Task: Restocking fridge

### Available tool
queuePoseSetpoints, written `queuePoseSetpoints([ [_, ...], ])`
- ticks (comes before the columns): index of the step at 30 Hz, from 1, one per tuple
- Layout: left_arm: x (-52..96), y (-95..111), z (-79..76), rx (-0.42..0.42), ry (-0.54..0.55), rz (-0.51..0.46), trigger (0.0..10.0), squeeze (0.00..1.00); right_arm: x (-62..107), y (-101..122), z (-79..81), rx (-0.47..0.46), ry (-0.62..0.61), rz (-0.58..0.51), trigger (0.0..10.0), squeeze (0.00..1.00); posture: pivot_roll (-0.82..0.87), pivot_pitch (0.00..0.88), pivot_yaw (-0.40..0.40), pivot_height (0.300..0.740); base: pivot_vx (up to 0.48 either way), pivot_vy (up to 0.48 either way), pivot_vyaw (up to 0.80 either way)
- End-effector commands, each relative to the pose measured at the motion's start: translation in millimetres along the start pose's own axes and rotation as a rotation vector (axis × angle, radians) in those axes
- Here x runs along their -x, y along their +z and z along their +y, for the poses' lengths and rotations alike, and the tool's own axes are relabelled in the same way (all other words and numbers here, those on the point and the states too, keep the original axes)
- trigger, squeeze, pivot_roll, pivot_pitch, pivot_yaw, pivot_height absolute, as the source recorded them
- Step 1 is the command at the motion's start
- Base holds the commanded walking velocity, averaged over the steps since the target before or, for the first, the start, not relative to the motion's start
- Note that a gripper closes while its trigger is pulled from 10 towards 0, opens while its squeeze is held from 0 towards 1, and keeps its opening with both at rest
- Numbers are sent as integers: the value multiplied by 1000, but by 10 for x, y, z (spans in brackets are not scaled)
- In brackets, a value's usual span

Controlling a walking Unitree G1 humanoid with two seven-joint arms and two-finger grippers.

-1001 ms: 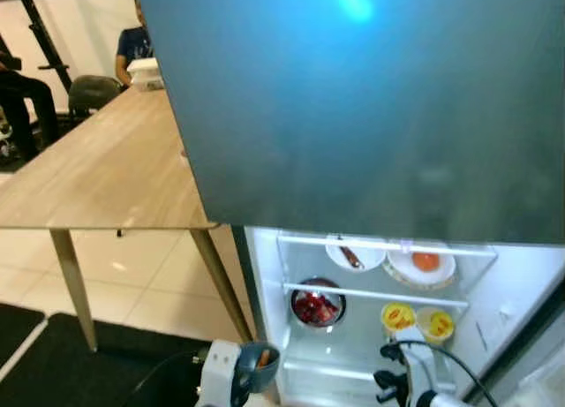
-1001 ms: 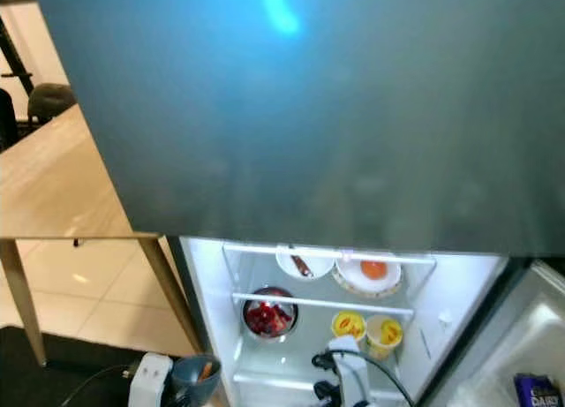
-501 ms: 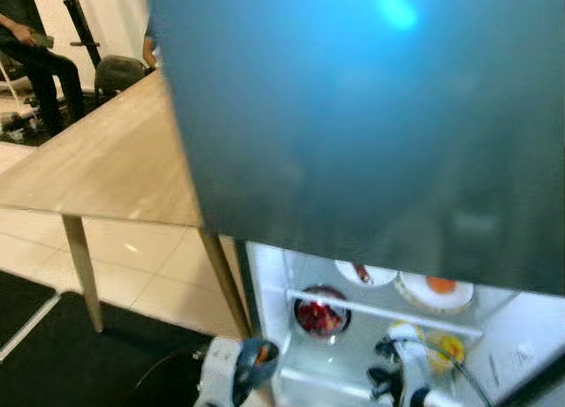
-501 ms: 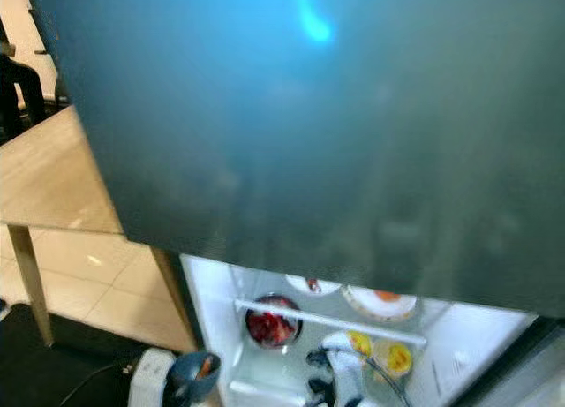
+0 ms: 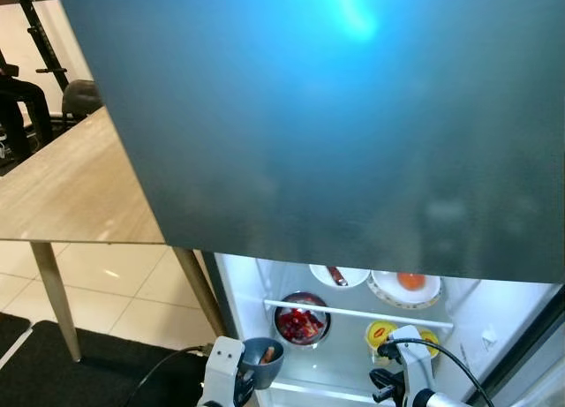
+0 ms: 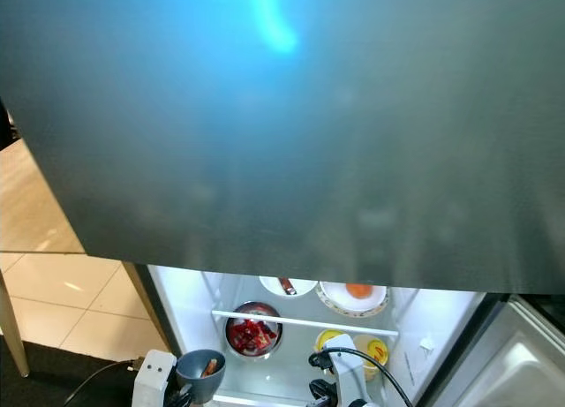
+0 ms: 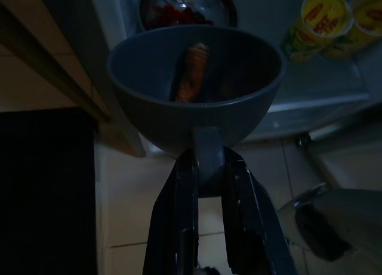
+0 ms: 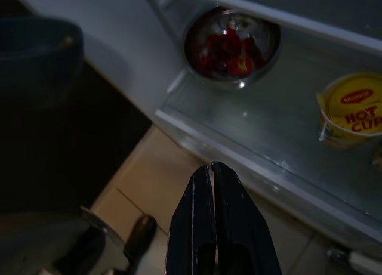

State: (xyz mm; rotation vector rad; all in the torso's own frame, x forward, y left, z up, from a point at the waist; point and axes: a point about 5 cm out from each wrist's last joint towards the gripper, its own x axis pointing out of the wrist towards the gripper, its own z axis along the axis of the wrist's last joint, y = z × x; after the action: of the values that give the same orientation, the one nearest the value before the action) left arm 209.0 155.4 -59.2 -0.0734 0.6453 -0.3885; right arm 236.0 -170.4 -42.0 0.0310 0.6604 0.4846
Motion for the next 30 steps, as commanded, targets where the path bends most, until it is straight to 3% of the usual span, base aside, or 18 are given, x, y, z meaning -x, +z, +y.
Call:
queuePoseSetpoints([
  [1,-37,67,-62,-26,-47,-31,10000,0,13,-64,6,-10,-3,32,10000,0,-70,0,40,740,0,0,-756],
  [12,-125,224,-214,-168,-148,-71,10000,0,-4,-24,9,-25,-6,11,10000,0,-70,0,40,740,0,0,-768],
  [30,-140,262,-217,-224,-131,-81,10000,0,-19,-14,33,-31,12,9,10000,0,-70,0,42,740,0,0,0],
])
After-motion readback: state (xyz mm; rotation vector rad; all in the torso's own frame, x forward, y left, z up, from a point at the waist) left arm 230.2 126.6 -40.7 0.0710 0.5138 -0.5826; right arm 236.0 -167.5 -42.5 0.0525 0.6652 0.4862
